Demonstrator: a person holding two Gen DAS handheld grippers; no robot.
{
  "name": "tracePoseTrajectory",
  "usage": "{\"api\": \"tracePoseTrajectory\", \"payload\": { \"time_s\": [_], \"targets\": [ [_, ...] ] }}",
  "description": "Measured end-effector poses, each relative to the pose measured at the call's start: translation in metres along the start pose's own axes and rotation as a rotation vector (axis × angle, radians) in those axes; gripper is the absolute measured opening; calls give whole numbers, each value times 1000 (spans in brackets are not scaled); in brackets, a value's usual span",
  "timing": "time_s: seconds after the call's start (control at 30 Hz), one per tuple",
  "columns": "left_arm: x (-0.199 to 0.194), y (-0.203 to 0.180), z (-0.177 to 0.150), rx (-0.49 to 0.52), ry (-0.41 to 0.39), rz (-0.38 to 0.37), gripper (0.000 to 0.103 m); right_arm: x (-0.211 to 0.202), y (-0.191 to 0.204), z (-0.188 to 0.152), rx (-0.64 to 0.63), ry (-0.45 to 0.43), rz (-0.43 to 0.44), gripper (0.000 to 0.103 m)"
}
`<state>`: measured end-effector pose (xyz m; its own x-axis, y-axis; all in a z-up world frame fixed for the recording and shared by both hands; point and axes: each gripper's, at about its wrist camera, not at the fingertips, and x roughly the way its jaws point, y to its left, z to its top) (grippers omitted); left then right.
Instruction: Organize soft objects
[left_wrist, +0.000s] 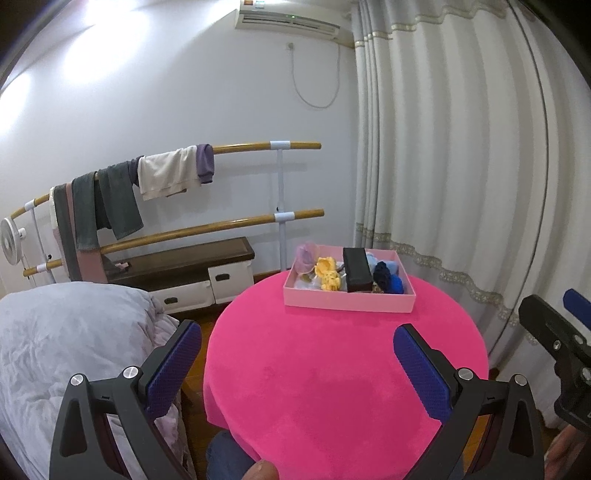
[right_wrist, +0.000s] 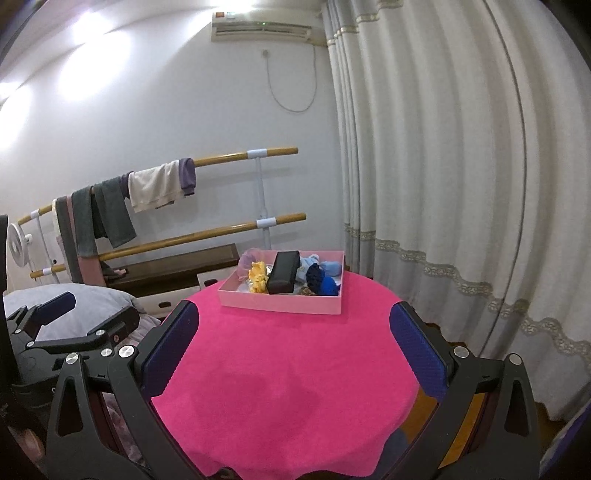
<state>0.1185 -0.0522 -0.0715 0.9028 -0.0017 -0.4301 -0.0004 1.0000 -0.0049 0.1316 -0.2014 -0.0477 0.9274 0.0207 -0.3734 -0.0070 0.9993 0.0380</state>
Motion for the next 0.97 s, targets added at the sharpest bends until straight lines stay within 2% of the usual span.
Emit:
{"api": "tracePoseTrajectory", "payload": {
  "time_s": [0.27, 0.5, 0.97],
  "targets": [
    [5, -13, 4, 21, -22, 43, 103, 0, -1, 2, 4, -6, -8, 103],
    [12, -13, 4, -10, -11, 13, 103, 0, -1, 2, 0, -5, -7, 103],
    [16, -6, 5, -32, -12, 10, 103, 2, -4, 1, 5, -5, -6, 103]
  ]
}}
